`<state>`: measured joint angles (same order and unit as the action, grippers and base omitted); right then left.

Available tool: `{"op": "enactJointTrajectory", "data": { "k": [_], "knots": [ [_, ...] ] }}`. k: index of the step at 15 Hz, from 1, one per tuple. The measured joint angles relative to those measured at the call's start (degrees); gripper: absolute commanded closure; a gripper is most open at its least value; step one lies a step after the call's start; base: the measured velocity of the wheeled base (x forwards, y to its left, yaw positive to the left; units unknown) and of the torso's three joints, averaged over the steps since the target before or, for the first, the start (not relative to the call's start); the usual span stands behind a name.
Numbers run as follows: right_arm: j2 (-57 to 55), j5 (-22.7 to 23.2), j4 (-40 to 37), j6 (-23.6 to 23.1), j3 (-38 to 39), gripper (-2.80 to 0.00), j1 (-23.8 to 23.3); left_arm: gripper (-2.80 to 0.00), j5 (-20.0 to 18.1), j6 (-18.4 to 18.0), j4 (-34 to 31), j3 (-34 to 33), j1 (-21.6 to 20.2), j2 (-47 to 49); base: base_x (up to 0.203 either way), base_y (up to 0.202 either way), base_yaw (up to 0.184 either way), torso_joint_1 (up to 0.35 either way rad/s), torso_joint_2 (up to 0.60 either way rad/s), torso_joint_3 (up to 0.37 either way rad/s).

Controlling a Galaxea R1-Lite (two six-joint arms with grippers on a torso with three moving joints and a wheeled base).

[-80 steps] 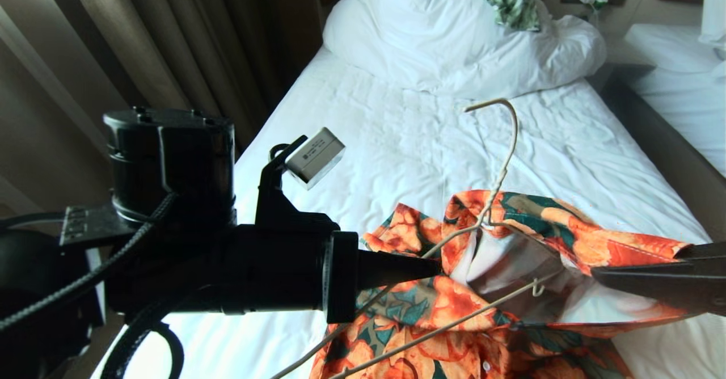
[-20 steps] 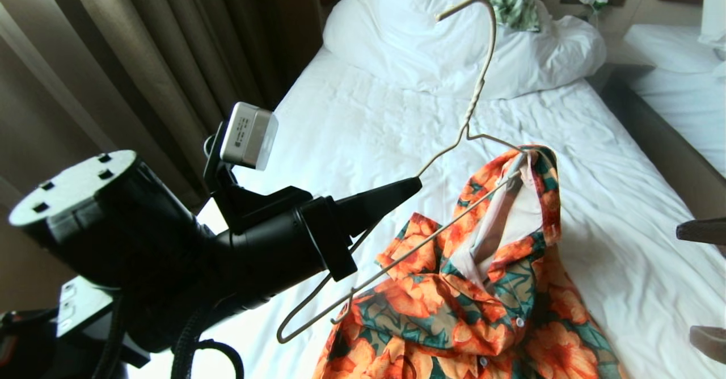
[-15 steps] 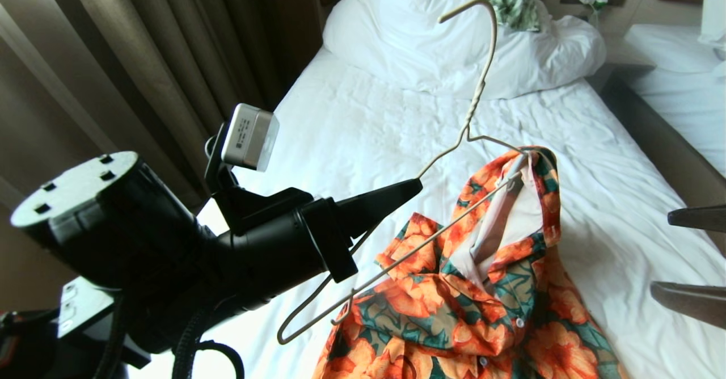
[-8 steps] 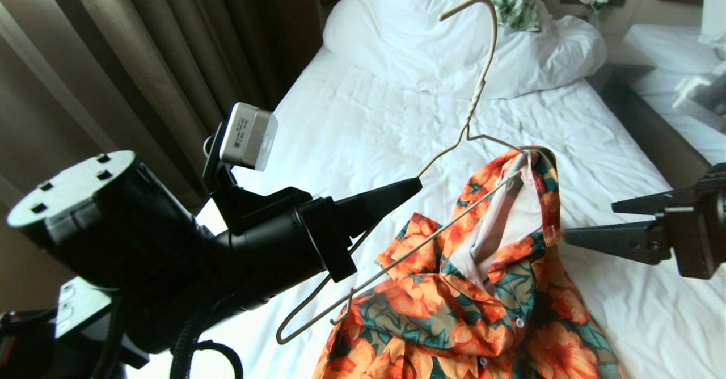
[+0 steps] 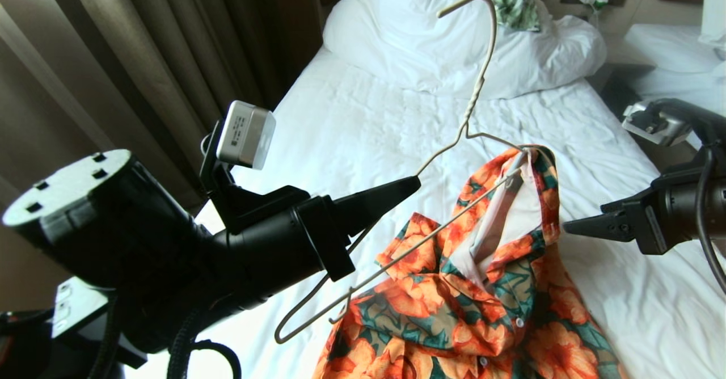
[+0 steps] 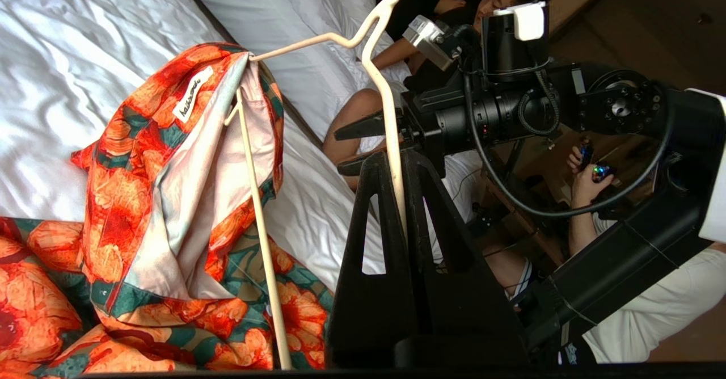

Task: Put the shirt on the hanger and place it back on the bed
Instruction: Hook one side of the shirt onto the hanger

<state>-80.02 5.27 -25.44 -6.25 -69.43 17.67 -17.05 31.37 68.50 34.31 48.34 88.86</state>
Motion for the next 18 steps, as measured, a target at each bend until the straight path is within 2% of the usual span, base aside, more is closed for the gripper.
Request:
{"op": "enactJointTrajectory", "data": {
  "k": [5,6,11,15,18],
  "knots": [
    [-1.54,2.81,0.78,-3.10,0.24,0.00,-4.06,0.00,0.02,0.00,0.00,0.02,0.00,0.00,0.000,0.000,0.000,0.000,0.00,0.000],
    [-1.99,3.35,1.41,-4.16,0.24,-2.80,-4.75,0.00,0.02,-0.01,0.02,0.03,0.00,0.01,0.000,0.000,0.000,0.000,0.00,0.000],
    [-4.44,5.34,5.08,-5.52,0.20,-2.80,-5.64,0.00,0.02,-0.02,0.02,0.06,0.00,0.06,0.000,0.000,0.000,0.000,0.00,0.000],
    [-7.08,4.62,5.11,-6.54,0.02,-2.80,-6.45,0.00,0.06,-0.02,0.04,-0.01,0.01,0.06,0.000,0.000,0.000,0.000,0.00,0.000],
    [-10.06,4.44,7.15,-6.56,0.20,-2.80,-8.81,0.00,0.09,-0.04,0.02,-0.03,0.01,0.12,0.000,0.000,0.000,0.000,0.00,0.000]
  ]
}}
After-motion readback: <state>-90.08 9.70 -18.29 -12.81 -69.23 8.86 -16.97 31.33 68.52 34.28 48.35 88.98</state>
